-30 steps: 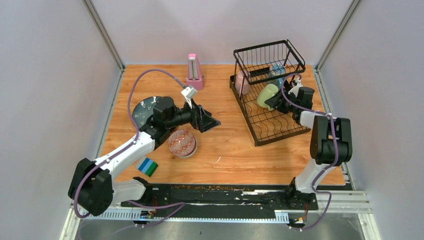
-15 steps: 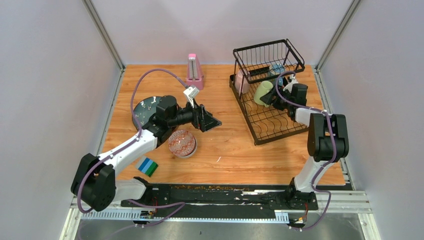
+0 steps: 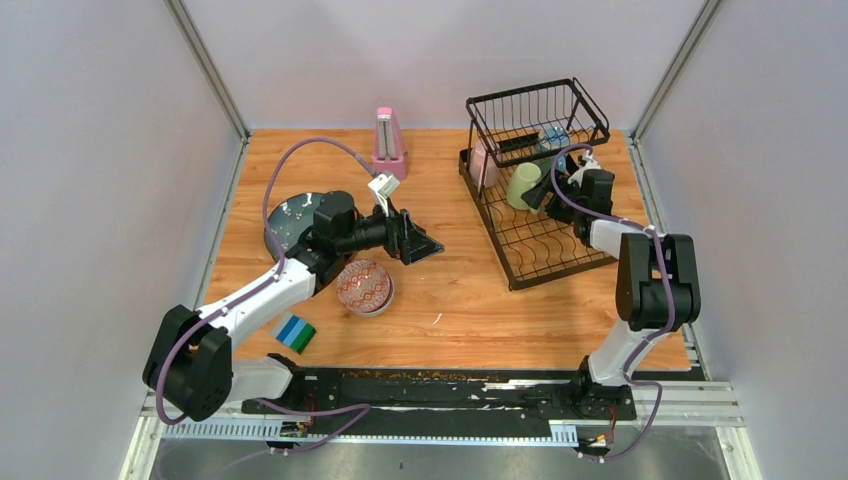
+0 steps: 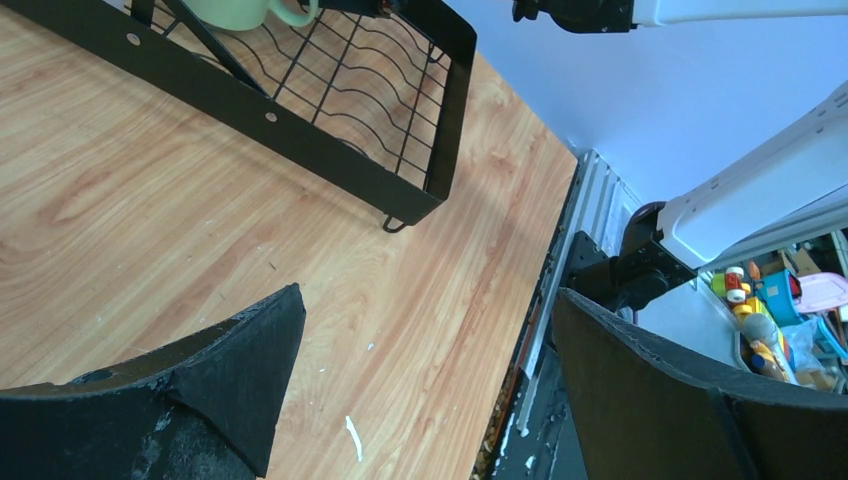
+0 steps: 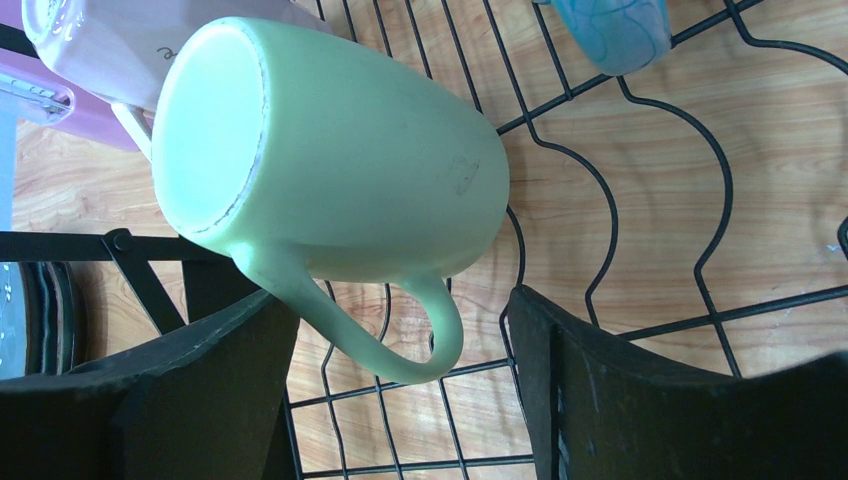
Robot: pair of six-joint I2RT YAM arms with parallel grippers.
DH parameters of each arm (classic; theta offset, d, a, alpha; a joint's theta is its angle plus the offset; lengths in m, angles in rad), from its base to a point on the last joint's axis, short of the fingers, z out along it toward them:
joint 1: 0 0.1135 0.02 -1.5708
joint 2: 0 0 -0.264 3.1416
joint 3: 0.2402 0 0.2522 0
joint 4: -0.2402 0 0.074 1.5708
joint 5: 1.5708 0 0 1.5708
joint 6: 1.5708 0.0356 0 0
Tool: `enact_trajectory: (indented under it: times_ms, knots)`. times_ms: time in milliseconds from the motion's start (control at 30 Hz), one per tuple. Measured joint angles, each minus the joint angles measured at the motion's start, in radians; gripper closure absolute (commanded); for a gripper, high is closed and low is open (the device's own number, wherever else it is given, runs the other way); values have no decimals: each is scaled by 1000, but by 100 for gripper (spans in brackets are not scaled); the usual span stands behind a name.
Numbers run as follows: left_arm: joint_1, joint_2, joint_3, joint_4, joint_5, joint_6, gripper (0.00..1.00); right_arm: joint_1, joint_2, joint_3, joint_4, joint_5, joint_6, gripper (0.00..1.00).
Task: Load the mixed dishes into the dish rack
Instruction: Move the cup to the dish rack.
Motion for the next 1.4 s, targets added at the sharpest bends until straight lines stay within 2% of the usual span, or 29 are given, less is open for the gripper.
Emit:
enact_trajectory:
  times_ms: [167,433,600,1133,1267,1400]
  knots:
    - [0,0,0,0,0,0,0,0,-23,0,-5,3,29,39]
    - [0,0,0,0,0,0,0,0,-3,9,5,1,98,46]
    - [0,0,0,0,0,0,0,0,49,32,47,-1,126,46]
    - [0,-3,0,-2,0,0,0,-2,86,20,139,-60,177,25]
    - [0,-5,0,-2,0,0,0,-9,47,-21,138,-66,178,24]
    - [0,-5,0,-2,0,0,0,-35,5,-45,148,-70,182,30]
